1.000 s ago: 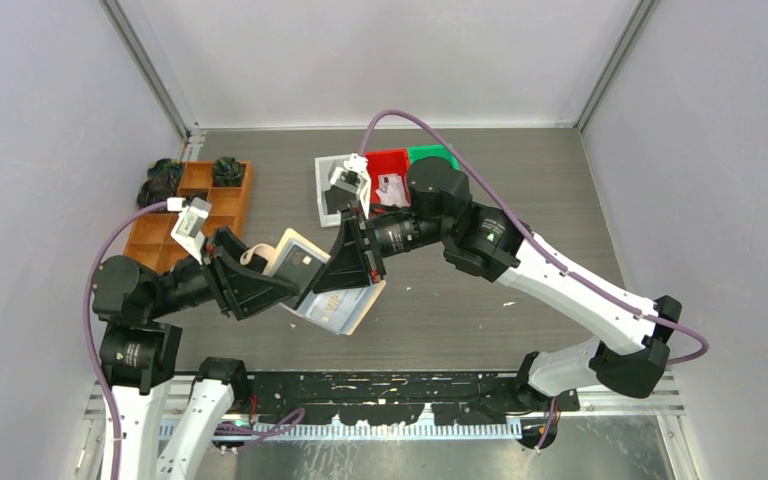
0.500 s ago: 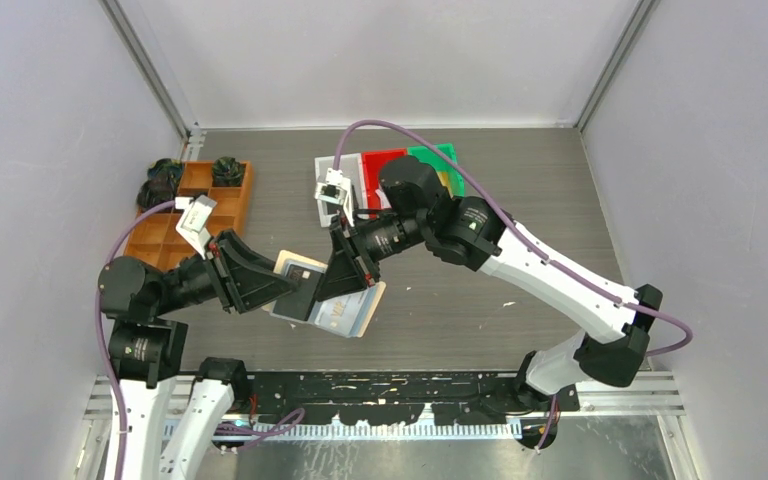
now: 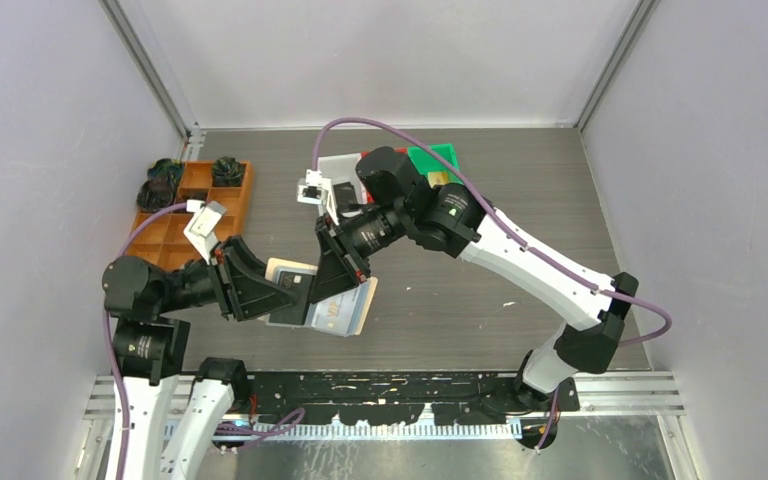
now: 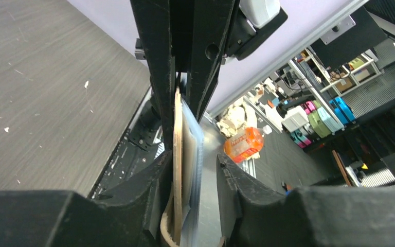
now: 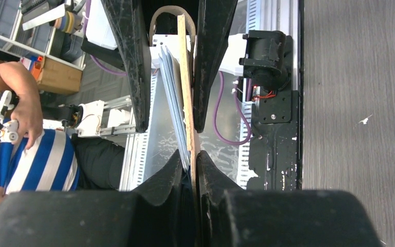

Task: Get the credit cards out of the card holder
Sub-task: Remove the credit card from the card holder.

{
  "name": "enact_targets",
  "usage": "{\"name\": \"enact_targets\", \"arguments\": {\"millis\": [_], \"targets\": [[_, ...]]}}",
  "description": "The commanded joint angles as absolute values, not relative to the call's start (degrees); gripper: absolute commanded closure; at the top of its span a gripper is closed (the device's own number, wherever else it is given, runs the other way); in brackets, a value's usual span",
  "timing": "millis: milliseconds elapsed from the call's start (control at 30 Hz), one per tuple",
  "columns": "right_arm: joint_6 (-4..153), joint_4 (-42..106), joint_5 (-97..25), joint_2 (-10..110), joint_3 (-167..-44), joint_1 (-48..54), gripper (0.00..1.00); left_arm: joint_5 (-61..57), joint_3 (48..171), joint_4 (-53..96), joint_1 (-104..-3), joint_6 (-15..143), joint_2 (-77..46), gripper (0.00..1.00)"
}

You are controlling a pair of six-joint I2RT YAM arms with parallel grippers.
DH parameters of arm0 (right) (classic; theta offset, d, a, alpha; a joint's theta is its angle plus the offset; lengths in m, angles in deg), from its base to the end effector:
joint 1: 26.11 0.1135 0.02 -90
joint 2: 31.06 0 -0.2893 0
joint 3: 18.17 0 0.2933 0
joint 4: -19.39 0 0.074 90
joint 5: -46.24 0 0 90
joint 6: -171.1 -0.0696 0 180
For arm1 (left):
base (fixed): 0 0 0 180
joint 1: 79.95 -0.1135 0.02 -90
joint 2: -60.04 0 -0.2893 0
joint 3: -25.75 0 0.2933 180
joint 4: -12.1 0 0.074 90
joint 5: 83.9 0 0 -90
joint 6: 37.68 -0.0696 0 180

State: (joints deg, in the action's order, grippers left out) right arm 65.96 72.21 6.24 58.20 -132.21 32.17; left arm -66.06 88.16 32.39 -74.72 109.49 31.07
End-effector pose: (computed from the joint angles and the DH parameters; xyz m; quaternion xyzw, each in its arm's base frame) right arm 0.1583 0.3575 0.4699 -0.4880 0.6426 0.5693 0.1574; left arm 0.0980 -0.0755 0.4369 0.1948 0.6536 -0.6411 0.3520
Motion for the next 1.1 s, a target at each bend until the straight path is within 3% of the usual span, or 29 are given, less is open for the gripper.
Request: {"name": "enact_targets", "arguments": {"millis": [0,100,400,467,633,733,867,1067], "targets": [[66.8,69.8,10.2,57.8,-135.5,32.3,0.99,-70.5,88.0,32.3,-74.8,109.0,30.4,0.62],[68.0,71.4,10.2,58.1,-136.2,32.3,0.99,-72.5,88.4,34.4,-74.8,107.7,29.7,0.65],[68.8,74.1,11.3,61.0,-139.8,32.3,0.99,-76.3,91.1,43.3,-74.8,97.7,27.7,0.94],[68.4,73.5,11.6,61.5,-140.3,32.3,0.91,-75.3,91.9,44.4,-74.8,96.0,27.6,1.00],[62.5,64.5,10.8,59.0,-135.2,29.6,0.56,-71.5,93.4,46.9,-74.8,91.8,27.8,1.00],[57.3,54.1,8.0,53.8,-129.4,26.2,0.42,-65.3,93.4,49.3,-74.7,89.4,27.8,1.00],[52.5,52.7,-4.6,48.3,-128.0,19.9,0.35,-52.9,93.4,56.1,-74.7,85.0,27.9,1.00],[43.1,44.4,-5.5,43.0,-120.1,18.5,0.37,-47.3,94.0,55.1,-74.8,86.4,27.2,1.00]]}}
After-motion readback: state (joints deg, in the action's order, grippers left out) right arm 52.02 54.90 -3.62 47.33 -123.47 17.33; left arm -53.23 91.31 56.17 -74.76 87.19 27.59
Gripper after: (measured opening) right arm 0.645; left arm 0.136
